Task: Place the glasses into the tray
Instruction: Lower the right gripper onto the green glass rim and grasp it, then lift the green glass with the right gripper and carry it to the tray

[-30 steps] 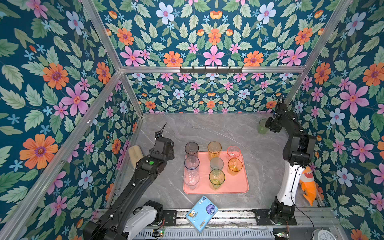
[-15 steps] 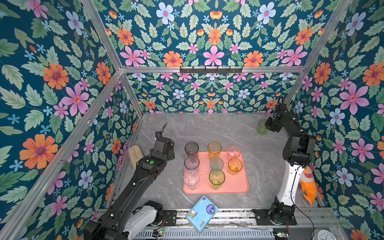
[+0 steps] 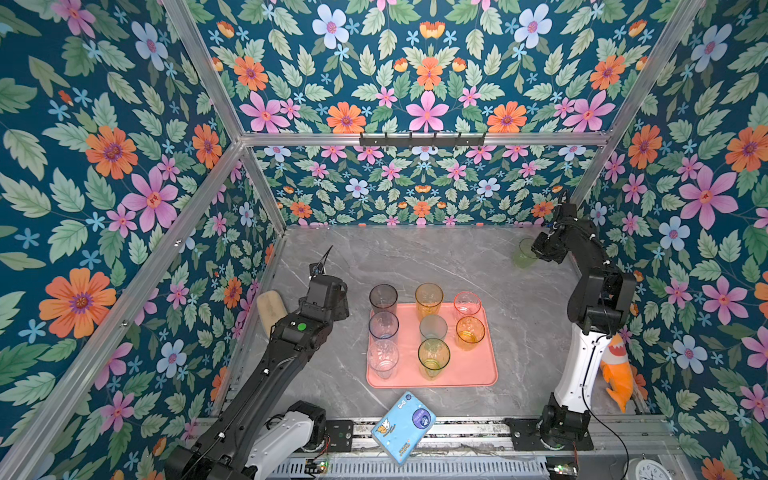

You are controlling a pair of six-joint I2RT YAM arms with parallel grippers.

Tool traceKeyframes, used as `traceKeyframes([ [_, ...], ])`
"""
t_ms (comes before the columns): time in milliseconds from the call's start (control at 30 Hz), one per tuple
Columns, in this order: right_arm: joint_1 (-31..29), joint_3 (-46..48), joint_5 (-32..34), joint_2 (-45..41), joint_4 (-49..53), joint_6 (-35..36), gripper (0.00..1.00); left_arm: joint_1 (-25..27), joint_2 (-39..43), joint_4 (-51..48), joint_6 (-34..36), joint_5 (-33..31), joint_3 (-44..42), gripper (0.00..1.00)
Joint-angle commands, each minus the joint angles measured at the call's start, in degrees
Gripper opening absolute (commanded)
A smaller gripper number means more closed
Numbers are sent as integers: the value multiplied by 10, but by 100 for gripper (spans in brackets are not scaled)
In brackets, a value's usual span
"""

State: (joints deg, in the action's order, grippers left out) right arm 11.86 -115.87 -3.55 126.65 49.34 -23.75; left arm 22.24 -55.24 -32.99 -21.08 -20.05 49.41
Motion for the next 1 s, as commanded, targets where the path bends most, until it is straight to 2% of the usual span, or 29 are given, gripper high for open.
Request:
traceKeyframes([
  [0, -5, 0, -2, -18, 53, 3, 9, 0, 7, 5, -1, -5, 2, 73],
  [633, -101, 190, 87, -232, 78, 22, 1, 0, 20, 2, 3, -5, 0, 73],
  [967, -147, 299, 96, -364, 93, 12, 0, 0, 14, 5, 2, -2, 2, 73],
])
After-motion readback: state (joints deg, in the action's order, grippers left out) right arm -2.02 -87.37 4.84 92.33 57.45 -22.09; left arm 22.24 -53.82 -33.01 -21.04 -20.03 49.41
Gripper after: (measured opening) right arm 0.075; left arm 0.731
